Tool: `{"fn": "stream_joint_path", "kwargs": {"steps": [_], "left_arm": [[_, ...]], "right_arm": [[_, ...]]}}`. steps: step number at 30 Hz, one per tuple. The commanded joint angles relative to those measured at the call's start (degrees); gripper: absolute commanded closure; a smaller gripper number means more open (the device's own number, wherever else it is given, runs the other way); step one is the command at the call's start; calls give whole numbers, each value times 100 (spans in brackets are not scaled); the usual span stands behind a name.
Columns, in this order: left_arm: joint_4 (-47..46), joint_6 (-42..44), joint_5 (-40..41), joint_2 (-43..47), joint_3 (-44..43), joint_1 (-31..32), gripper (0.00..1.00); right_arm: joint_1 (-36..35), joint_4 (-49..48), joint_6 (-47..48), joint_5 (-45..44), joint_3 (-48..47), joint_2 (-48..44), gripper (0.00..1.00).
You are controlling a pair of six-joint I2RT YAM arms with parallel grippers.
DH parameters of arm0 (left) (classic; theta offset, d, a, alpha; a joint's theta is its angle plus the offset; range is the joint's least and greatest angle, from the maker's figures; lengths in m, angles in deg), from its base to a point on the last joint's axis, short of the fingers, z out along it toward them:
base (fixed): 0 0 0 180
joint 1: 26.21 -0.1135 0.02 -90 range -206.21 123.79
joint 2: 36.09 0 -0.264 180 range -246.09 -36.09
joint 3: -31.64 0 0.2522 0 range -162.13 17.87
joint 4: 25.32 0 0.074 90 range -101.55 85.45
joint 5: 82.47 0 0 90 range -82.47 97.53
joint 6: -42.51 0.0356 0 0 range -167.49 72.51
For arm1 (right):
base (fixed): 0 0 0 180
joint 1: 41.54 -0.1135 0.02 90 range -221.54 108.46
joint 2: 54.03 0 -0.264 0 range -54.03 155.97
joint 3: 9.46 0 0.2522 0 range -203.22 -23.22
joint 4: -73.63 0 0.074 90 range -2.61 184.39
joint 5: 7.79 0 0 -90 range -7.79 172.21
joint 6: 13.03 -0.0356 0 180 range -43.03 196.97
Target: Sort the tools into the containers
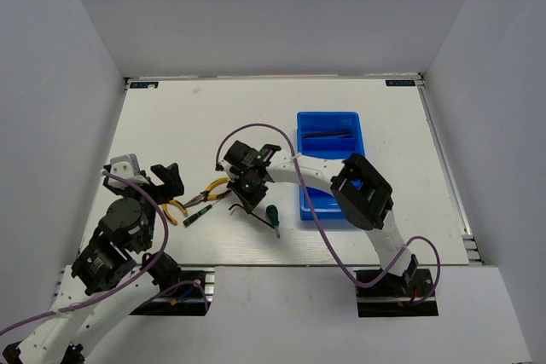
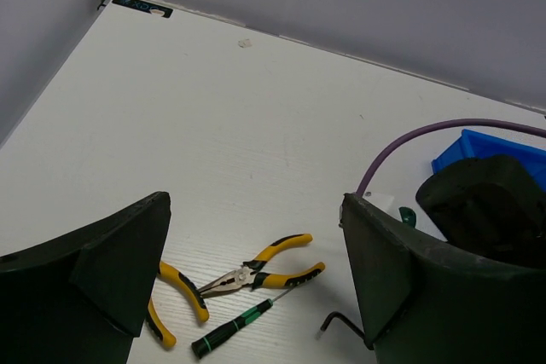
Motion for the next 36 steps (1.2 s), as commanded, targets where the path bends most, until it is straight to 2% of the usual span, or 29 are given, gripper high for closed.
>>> {"fn": "stream_joint_path", "kwargs": {"steps": [1,6,8,11,12,14,15,18,19,21,22,24,28,29,31,36], "left_arm": [[-37,69,-80,-5,19,-6,9],[-90,69,-133,-5,19,-6,9],[-90,121,-133,-5,19,-6,9],[-90,121,-133,-5,19,-6,9],[-90,121,-133,-5,19,-6,9],[-90,121,-133,-5,19,-6,9],[-90,121,-133,-5,19,-6,9],[-90,121,-186,-5,19,-6,9],[-90,121,-186,-5,19,-6,9],[-90,121,-238,-5,19,-6,9],[-90,121,-239,-5,19,-6,9],[-90,121,-239,-5,19,-6,9],[-142,174,-291,-5,19,-6,9],[-142,174,-291,-5,19,-6,9],[-142,174,-291,-58,19,-6,9],[-142,174,-344,-110,19,-6,9]], "right_arm": [[-9,138,733,861,-276,-663,100],[158,174,1322,1588,-541,-1032,100],[211,139,1462,1591,-594,-1120,100],[281,191,1691,916,-874,-1191,100],[316,278,1987,313,-1032,-1191,100],[544,384,2279,-25,-1217,-1244,100],[623,419,2915,-18,-1218,-1400,100],[1107,428,3676,-10,-1086,-1762,100],[1308,498,4434,34,-1077,-1815,100],[1651,455,4880,-175,-876,-2033,100],[1739,315,5386,-289,-710,-2078,100],[2107,192,5628,-509,-481,-2245,100],[2601,68,6690,-738,-59,-2430,100],[2715,-324,6971,-878,82,-2500,100],[2935,-520,7385,-1213,530,-2483,100],[3234,-731,7861,-1406,443,-2053,100]]}}
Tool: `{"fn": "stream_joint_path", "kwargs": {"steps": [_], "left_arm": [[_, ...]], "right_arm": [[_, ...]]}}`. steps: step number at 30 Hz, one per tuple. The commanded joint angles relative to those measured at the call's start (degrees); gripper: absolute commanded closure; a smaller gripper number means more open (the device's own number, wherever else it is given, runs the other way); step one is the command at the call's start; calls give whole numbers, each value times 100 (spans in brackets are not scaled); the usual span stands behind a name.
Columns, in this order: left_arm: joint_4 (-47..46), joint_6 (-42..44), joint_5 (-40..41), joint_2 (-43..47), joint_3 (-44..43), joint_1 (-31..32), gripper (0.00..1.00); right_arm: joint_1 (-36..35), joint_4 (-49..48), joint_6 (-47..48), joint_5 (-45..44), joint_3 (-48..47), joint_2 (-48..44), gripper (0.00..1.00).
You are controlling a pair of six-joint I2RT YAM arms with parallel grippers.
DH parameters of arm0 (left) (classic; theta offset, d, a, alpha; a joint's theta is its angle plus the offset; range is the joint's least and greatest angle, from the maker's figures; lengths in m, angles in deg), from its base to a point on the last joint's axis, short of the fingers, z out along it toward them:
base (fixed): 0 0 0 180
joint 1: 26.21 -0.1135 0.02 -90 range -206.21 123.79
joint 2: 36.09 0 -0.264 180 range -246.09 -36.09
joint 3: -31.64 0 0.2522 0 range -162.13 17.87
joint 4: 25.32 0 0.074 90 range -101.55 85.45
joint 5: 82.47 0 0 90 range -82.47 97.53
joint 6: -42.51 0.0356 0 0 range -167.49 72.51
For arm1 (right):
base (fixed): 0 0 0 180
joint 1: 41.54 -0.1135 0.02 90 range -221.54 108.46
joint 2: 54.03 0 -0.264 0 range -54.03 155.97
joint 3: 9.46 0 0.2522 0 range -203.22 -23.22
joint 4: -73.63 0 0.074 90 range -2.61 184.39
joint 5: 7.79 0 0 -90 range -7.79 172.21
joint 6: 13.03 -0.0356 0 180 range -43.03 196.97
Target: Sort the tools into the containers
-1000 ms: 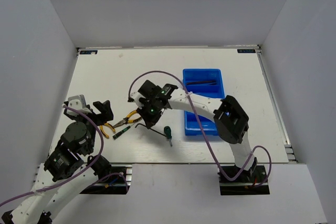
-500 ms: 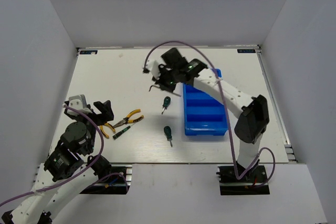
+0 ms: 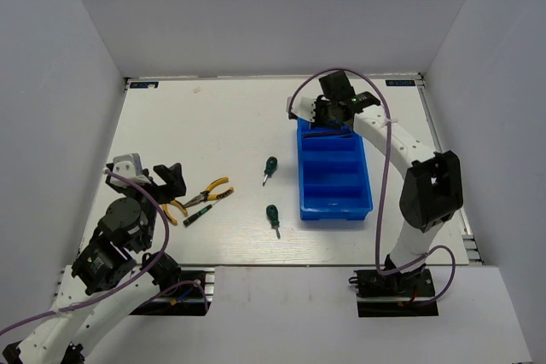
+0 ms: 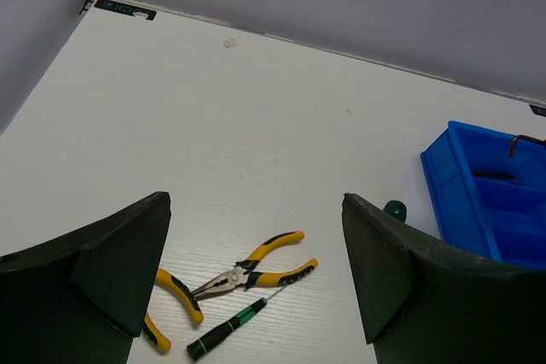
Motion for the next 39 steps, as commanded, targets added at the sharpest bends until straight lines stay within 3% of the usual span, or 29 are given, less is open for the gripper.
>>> {"fn": "stream_joint_path", "kwargs": {"steps": [1,19,21,27,29,30,32,33,34,36,37,38,39], "left_arm": [[-57,60,-99,-109,19,-6,9],[-163,288,-380,-284,124,-6,9],[-320,385,-696,-363,124,-6,9],[-426,649,-1671,-1285,134,-6,9],[-531,736,-1988,-1610,133,-6,33],[-532,737,-1989,-1951,64,-6,52],[-479,807,-2050,-2313,11,-6,100],[-479,903,-2111,-2498,-42,-6,100],[-479,956,-2208,-2952,-95,-6,100],[-251,957,-2270,-3551,-402,-6,93],[-163,905,-2270,-3867,-516,-6,78],[-23,904,-2340,-4506,-735,-6,53],[-22,826,-2419,-4790,-850,-6,45]], "right_arm": [[133,-585,880,-423,-105,166,100],[230,-928,1329,-547,-255,1212,100],[221,-955,1329,-564,-237,1265,80],[239,-1148,1206,-504,-70,1186,55],[256,-1149,1171,-459,-26,1090,55],[239,-1157,1136,-442,9,993,55],[248,-1157,813,-215,88,853,68],[239,-1114,627,-143,88,565,80],[274,-1140,408,-56,123,457,100],[274,-1201,-1385,25,167,20,100],[283,-1349,-2031,-193,176,-35,100],[300,-1194,-3421,-822,72,-105,100],[326,-810,-4070,-584,-95,-89,100]]}}
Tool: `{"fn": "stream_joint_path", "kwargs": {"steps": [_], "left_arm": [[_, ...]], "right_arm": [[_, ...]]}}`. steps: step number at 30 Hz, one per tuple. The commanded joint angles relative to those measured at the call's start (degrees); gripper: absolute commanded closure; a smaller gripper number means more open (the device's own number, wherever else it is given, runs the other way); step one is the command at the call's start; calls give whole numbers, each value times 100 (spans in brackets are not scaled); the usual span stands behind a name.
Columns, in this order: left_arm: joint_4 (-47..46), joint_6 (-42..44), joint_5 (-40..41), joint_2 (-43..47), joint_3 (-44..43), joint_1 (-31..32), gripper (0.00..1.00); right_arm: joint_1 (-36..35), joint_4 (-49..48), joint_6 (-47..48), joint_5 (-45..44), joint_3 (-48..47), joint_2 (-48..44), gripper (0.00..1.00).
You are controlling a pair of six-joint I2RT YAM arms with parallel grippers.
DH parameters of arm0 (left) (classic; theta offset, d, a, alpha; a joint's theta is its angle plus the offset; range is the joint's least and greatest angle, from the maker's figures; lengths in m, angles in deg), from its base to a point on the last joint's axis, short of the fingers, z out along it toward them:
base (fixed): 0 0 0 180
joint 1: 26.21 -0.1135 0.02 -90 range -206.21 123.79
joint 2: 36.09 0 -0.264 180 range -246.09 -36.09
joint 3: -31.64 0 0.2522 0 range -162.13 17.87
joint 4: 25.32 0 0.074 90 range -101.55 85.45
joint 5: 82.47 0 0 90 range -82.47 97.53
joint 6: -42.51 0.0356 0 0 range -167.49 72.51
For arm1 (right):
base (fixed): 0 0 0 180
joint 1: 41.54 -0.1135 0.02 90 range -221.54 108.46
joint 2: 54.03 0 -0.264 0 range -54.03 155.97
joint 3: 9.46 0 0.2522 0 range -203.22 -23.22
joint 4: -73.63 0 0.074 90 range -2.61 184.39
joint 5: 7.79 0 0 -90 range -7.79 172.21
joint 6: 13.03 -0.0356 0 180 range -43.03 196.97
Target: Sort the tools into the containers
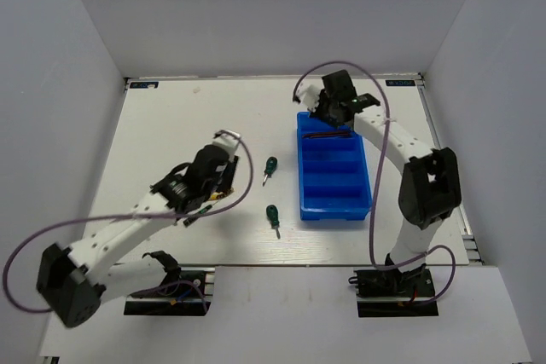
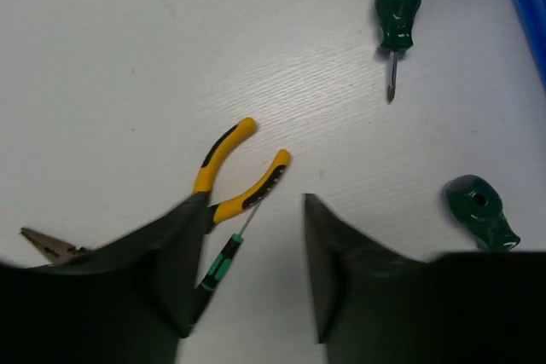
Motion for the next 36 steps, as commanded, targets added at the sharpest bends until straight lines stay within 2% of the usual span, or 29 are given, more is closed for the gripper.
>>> {"fn": "stream_joint_path", "kwargs": {"steps": [1,2,3,4,5,7,8,9,10,15,17,18,20,30,36], "left_arm": [[192,-34,-619,-941,-514,-6,35],[-51,-86,-744,-1135,-637,-6,25],[-228,-87,-902,-1407,-708,-6,23],[-447,-139,-1260,-1505,-761,-6,22],[-902,-192,-1264,-1602,-848,-6,21],[-1352,-314,-1386,-1952,-988,-6,21],[-1633,-376,-1317,-2119,-1068,-6,21],[-1749,-377,-1317,-2321,-1156,-6,23],[-1846,-377,-1317,-2523,-1339,46,24],[-2110,-456,-1370,-3702,-1911,126,27],[-2058,-508,-1308,-3983,-2079,126,28],[-2058,-509,-1308,-4228,-2201,126,29],[-1996,-509,-1308,-4414,-2255,74,33],[-1522,-623,-1001,-5143,-2694,73,36],[-1416,-623,-895,-5408,-2800,73,44]], "right_arm": [[114,1348,-3183,94,-613,-460,100],[211,1525,-3405,828,-633,-556,91],[316,1666,-3712,1114,-538,-644,61],[378,1798,-3793,1378,-285,-740,39],[535,1747,-3872,1963,136,-1159,12],[633,1466,-4126,2327,727,-1443,13],[781,1431,-4197,2451,1085,-1810,55],[844,1387,-4398,2487,1402,-1935,88],[888,1326,-4548,2514,1545,-2041,100],[1406,1000,-4690,2707,2547,-2929,98],[1512,808,-4717,2961,2793,-3316,94],[1669,806,-4725,3067,2803,-3404,87],[1740,780,-4725,3181,2873,-3747,82],[2268,710,-4839,3771,3040,-3940,82],[2443,710,-4892,4096,3093,-4002,82]]}}
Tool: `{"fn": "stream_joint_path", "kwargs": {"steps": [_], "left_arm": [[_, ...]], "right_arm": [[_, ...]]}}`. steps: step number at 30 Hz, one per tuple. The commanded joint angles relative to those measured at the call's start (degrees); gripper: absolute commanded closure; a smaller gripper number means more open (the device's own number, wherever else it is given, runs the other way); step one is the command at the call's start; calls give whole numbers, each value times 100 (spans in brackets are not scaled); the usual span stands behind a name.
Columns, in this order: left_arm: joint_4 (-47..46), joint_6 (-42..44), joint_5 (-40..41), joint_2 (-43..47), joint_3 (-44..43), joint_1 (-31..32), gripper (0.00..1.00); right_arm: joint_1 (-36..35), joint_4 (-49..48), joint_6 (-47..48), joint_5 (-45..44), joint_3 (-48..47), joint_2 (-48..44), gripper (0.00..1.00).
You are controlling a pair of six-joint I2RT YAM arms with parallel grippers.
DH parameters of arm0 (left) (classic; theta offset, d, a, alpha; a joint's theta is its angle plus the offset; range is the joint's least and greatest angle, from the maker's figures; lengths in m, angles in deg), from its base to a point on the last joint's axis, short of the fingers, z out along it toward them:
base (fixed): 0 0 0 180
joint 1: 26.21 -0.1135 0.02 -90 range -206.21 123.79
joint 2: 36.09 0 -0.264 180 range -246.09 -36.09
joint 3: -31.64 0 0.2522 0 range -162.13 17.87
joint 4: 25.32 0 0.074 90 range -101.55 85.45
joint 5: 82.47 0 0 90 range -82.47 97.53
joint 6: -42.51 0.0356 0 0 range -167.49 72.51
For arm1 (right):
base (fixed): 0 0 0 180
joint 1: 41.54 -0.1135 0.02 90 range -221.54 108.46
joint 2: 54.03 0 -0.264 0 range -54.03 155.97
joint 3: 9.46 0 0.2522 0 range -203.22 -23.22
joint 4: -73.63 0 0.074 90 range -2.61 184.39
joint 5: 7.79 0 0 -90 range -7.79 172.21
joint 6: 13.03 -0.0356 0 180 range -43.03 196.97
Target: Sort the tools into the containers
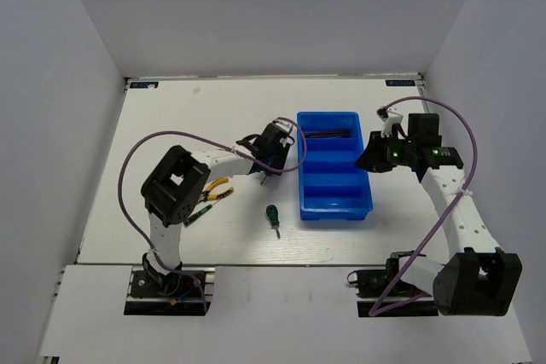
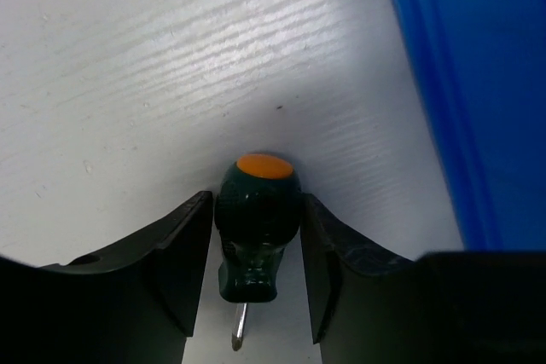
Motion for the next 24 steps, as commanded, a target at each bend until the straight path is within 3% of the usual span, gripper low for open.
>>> {"fn": "stream_joint_path", "kwargs": {"steps": [1,5,7,8,9,11,13,14,15,16,17,20,24], "left_arm": [[236,-37,141,-51,-180,-19,44],[377,-37,220,-122,-285,-19,55],[430,-37,273,-122,-285,-19,75],[430,-37,273,0,-285,-19,89],[430,-37,273,80,-285,-19,95],[430,-37,430,351,-347,34,100],[290,16,484,676,-347,34,100],[168,164,484,1000,-347,34,100],[-138,243,423,1151,-294,34,100],[-350,349,335,1283,-207,34,100],[-544,567,213,1389,-206,34,100],[-1247,1024,-367,1583,-144,34,100],[-1750,1298,-1735,1400,-555,34,100]], "right_arm": [[123,-154,-97,358,-4,-120,82],[184,-171,-115,542,13,-129,80],[193,-171,-115,569,13,-129,80],[211,-154,-106,587,22,-129,75],[193,-171,-106,605,31,-103,65],[193,-145,17,815,14,-94,26],[193,-110,122,1051,31,-76,23],[193,-92,210,1131,22,-76,33],[350,-75,245,1202,40,-76,73],[360,-75,324,1402,57,-68,88],[351,-92,386,1483,75,-68,95],[378,-83,544,1677,101,-68,97],[448,22,790,1957,119,-85,97]]}}
